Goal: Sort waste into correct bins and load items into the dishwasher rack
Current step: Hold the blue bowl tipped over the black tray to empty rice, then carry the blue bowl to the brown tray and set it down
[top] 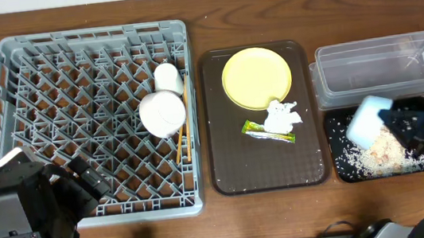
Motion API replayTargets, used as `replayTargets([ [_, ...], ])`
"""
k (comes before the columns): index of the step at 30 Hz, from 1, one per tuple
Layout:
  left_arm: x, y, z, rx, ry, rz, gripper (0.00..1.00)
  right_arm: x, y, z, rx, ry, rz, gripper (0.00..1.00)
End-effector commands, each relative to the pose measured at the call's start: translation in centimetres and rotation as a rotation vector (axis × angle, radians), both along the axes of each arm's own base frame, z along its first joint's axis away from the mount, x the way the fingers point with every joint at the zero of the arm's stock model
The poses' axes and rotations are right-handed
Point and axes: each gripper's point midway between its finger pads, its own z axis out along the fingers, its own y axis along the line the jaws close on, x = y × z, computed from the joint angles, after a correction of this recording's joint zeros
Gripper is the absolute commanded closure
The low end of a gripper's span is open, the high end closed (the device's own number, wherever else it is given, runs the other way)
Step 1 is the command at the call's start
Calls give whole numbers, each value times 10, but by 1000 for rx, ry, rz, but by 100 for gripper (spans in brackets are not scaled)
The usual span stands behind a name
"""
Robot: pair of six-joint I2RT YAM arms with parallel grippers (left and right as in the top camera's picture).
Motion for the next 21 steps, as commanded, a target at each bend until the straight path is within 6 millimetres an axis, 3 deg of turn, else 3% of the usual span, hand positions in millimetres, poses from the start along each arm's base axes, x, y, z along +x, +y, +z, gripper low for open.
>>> replayTargets([
  [1, -1, 4, 1, 12, -2, 17, 2, -3, 23, 12, -116, -48, 107, 99],
  [8, -1, 4, 1, 12, -2, 17, 2, 6, 56, 11, -398, 83, 204, 99],
  [11, -1, 4, 1, 12, -2, 17, 2, 11, 80, 18, -520, 62, 231, 99],
  [15, -1, 4, 1, 12, -3, 17, 2, 13, 121, 17, -675, 25, 279, 99],
  [21, -1, 4, 1, 12, -2, 17, 2, 0, 196, -7, -896, -58, 444, 99],
])
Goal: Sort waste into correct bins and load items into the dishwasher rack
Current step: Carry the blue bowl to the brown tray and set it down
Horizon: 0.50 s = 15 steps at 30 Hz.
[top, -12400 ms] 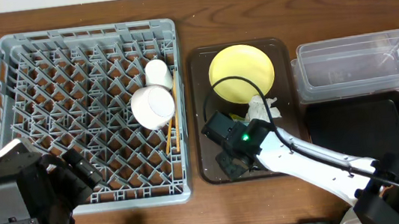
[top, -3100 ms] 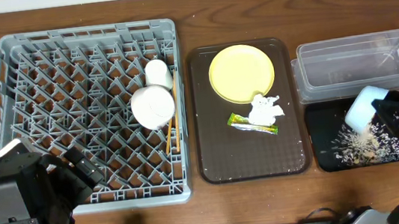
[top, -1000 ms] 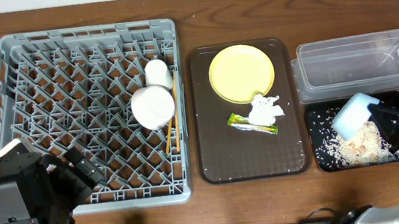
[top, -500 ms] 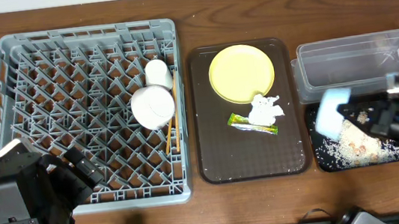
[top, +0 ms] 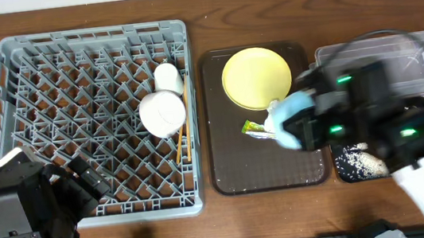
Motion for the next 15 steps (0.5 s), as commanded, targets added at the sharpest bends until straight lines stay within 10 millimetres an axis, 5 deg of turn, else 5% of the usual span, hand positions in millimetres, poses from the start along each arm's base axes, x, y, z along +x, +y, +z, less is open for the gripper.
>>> replayTargets([
  [1, -1, 4, 1, 12, -3, 17, 2, 3, 20, -20, -162, -20, -58, 99],
  [5, -1, 4, 1, 12, -3, 17, 2, -8, 59, -51, -292, -35, 7, 99],
  [15, -1, 4, 1, 12, -3, 17, 2, -17, 97, -124, -433, 62, 88, 99],
])
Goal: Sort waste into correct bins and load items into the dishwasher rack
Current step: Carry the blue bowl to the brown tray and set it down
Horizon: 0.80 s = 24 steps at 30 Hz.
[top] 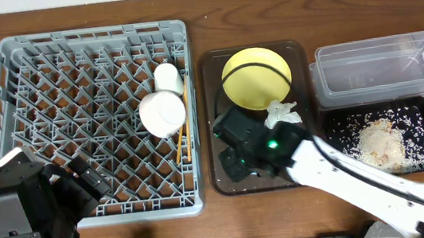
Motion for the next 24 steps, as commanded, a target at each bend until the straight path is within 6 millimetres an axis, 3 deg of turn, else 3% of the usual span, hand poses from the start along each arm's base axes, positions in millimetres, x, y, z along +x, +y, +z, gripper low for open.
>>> replayTargets([
  [1, -1, 4, 1, 12, -2, 17, 2, 5, 6, -10, -28, -10, -21, 99],
  [11, -1, 4, 1, 12, -2, 17, 2, 9, 14, -25, -42, -9, 29, 96],
  [15, -1, 4, 1, 12, -3, 17, 2, 8, 14, -25, -48, -17, 63, 60],
  [16, -1, 4, 1, 12, -2, 17, 2, 8, 14, -25, -48, -19, 70, 58],
  [21, -1, 4, 1, 12, -3, 17, 2, 14, 15, -12, -37, -63, 113, 60],
  [24, -1, 4, 1, 12, -2, 17, 2, 28, 4, 4, -57, -120, 84, 64],
])
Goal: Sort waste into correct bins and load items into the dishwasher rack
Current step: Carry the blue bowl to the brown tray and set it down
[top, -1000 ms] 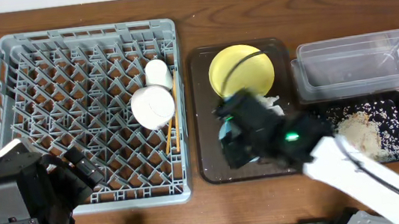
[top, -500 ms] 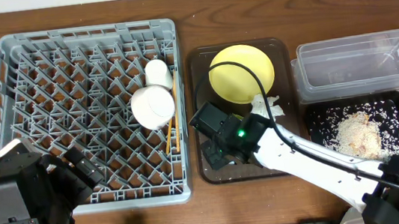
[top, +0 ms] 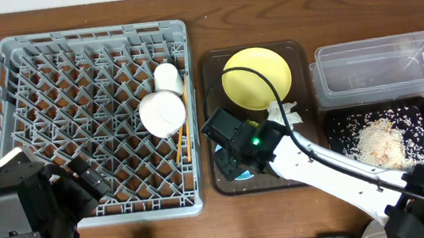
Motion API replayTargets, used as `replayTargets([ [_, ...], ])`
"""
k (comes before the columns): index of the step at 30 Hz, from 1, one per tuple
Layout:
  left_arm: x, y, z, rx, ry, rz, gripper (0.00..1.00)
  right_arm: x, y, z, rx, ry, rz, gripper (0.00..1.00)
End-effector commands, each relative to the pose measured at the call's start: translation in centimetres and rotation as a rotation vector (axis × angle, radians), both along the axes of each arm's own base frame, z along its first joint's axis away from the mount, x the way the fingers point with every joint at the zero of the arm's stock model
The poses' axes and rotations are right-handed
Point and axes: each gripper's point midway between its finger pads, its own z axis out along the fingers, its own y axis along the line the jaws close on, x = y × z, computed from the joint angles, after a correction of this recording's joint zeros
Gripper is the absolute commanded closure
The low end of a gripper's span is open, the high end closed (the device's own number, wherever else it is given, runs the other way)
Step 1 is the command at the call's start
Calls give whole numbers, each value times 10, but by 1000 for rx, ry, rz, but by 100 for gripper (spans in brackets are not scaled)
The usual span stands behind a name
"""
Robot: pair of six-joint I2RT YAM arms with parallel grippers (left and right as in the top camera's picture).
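Note:
My right gripper [top: 229, 163] hangs low over the front left of the brown tray [top: 314, 173]. A light blue cup [top: 243, 173] peeks out under it, and the gripper looks shut on it. The yellow plate [top: 255, 75] lies at the back of the tray, with a crumpled white napkin [top: 283, 114] just in front of it. The grey dishwasher rack [top: 90, 37] holds two white cups [top: 162, 113] and chopsticks [top: 180, 145]. My left gripper [top: 86, 177] rests open over the rack's front left corner. The arm covers the green wrapper.
A clear plastic bin [top: 378, 68] stands at the back right. In front of it a black bin [top: 416, 116] holds a heap of rice-like food waste [top: 379, 144]. The right arm stretches from the front right across the tray.
My right gripper shifted a little left and toward the front of the tray. A bit of the blue cup now shows beneath it. The left arm stayed where it was.
First my right gripper held the light blue cup tilted over the black bin with the food waste. Then it was above the tray's right side with the cup. After that it was over the tray's left part, and now it is at the front left.

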Motion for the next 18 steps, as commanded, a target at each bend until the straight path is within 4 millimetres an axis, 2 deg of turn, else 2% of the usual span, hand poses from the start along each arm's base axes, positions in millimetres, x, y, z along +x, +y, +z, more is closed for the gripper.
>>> replayTargets([
  [1, -1, 4, 1, 12, -3, 17, 2, 25, -10, 35, -5, -132, -2, 69],
  [3, -1, 4, 1, 12, -3, 17, 2, 36, -30, 44, -50, -174, -47, 79],
  [5, -1, 4, 1, 12, -2, 17, 2, 43, -51, 47, -93, -187, -95, 81],
  [6, -1, 4, 1, 12, -2, 17, 2, 45, -60, 48, -107, -182, -116, 79],
  [7, -1, 4, 1, 12, -2, 17, 2, 48, -71, 47, -122, -169, -145, 72],
  [10, -1, 4, 1, 12, -2, 17, 2, 54, -89, 42, -118, -118, -202, 60],
  [14, -1, 4, 1, 12, -2, 17, 2, 63, -104, 33, -99, -69, -269, 58],
  [18, -1, 4, 1, 12, -2, 17, 2, 72, -109, 22, -111, -60, -297, 58],
])
